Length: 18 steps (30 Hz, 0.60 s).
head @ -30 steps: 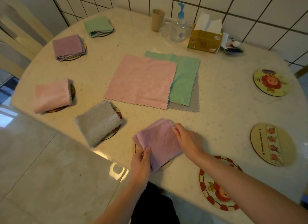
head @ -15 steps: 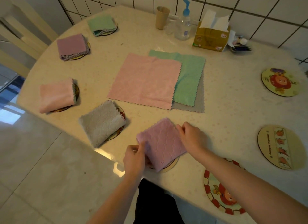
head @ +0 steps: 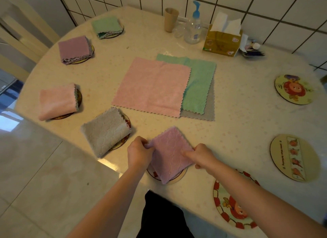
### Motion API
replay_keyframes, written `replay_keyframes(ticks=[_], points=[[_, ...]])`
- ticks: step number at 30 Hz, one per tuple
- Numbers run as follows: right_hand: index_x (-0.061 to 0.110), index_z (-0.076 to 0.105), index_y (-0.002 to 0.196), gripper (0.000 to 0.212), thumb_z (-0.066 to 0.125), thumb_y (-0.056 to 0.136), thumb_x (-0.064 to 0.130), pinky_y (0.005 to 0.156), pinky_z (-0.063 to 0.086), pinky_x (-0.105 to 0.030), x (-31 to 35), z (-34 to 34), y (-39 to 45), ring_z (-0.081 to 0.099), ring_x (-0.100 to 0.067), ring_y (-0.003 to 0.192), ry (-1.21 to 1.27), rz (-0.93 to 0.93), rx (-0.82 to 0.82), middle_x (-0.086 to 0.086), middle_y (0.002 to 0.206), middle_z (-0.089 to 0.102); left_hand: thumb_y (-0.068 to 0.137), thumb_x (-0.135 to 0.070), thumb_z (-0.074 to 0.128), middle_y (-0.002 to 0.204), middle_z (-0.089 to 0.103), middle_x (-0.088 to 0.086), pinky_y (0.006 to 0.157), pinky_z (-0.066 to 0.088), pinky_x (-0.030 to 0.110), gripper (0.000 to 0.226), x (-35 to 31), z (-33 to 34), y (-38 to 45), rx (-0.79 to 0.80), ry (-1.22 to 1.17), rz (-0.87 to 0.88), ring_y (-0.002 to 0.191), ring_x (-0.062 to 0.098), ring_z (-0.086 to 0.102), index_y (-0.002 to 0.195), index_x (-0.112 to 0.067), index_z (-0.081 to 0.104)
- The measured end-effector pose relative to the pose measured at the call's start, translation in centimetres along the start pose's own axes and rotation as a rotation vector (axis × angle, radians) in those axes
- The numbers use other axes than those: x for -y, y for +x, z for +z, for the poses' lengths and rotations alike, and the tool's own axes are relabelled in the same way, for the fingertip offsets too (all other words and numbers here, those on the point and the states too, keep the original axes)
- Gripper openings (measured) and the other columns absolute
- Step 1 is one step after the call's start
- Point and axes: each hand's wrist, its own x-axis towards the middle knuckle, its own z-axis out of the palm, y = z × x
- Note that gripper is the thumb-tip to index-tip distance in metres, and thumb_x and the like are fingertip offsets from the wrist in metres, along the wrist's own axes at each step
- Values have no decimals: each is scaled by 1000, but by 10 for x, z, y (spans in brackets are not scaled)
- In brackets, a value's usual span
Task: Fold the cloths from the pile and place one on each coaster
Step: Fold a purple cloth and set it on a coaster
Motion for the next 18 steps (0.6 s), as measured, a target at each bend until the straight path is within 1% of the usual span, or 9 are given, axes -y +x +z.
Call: replay_keyframes(ticks=[2, 4, 6, 8, 9, 11, 14, 15, 18], points=[[9, 54, 83, 29, 68, 79, 34, 51, 43, -28, 1, -4, -3, 51, -18, 62, 95, 13, 47, -5, 77, 54, 79, -14, 65, 80, 61, 3, 56, 44, 27, 9, -2, -3, 0, 29, -154, -52, 71, 18, 54, 86, -14, 61], [11, 53, 83, 25, 67, 80, 31, 48, 38, -27, 0, -9, -10, 51, -17, 63, 183, -2, 79, -5, 76, 55, 82, -14, 68, 89, 63, 8, 66, 53, 36, 15, -2, -10, -1, 105, -412, -171, 78, 22, 57, 94, -13, 61], [10, 54, 91, 26, 69, 82, 29, 45, 35, -25, -3, -13, -18, 53, -15, 61, 311, -21, 104, -6, 81, 59, 83, -11, 71, 97, 61, 12, 74, 56, 43, 25, 0, -19, -5, 190, -616, -248, 83, 25, 59, 104, -7, 59], [9, 54, 101, 30, 71, 81, 25, 43, 35, -24, -10, -13, -25, 53, -14, 58, 471, -26, 147, -8, 85, 60, 82, -7, 71, 97, 59, 11, 72, 56, 40, 28, 6, -28, -10, 228, -707, -252, 85, 24, 60, 107, -3, 58], [10, 54, 104, 30, 70, 82, 23, 44, 37, -23, -15, -13, -31, 53, -14, 60, 510, -39, 169, -8, 87, 61, 82, -6, 71, 96, 59, 11, 72, 56, 39, 29, 10, -32, -16, 229, -736, -248, 85, 23, 60, 108, -3, 59], [13, 55, 107, 27, 67, 84, 20, 52, 43, -24, -23, -7, -33, 56, -13, 65, 458, -71, 187, -6, 90, 62, 80, -3, 72, 96, 59, 11, 71, 56, 38, 32, 23, -36, -17, 202, -777, -268, 86, 24, 60, 109, -3, 59], [12, 55, 105, 21, 64, 86, 14, 57, 48, -26, -36, 8, -36, 58, -12, 65, 407, -79, 151, -4, 88, 64, 78, 2, 72, 93, 58, 12, 66, 53, 36, 30, 39, -35, -20, 131, -774, -313, 85, 25, 58, 105, -5, 60], [10, 55, 103, 19, 63, 86, 12, 57, 49, -26, -41, 13, -35, 59, -12, 63, 399, -84, 121, -4, 86, 64, 78, 3, 72, 92, 58, 12, 69, 55, 38, 28, 43, -34, -20, 108, -761, -320, 86, 26, 58, 102, -7, 61], [10, 56, 98, 13, 62, 87, 11, 58, 54, -28, -48, 22, -33, 60, -14, 62, 357, -111, 39, -4, 83, 64, 77, 1, 74, 91, 62, 12, 89, 53, 48, 23, 49, -28, -18, 51, -631, -289, 92, 30, 59, 94, -10, 63]])
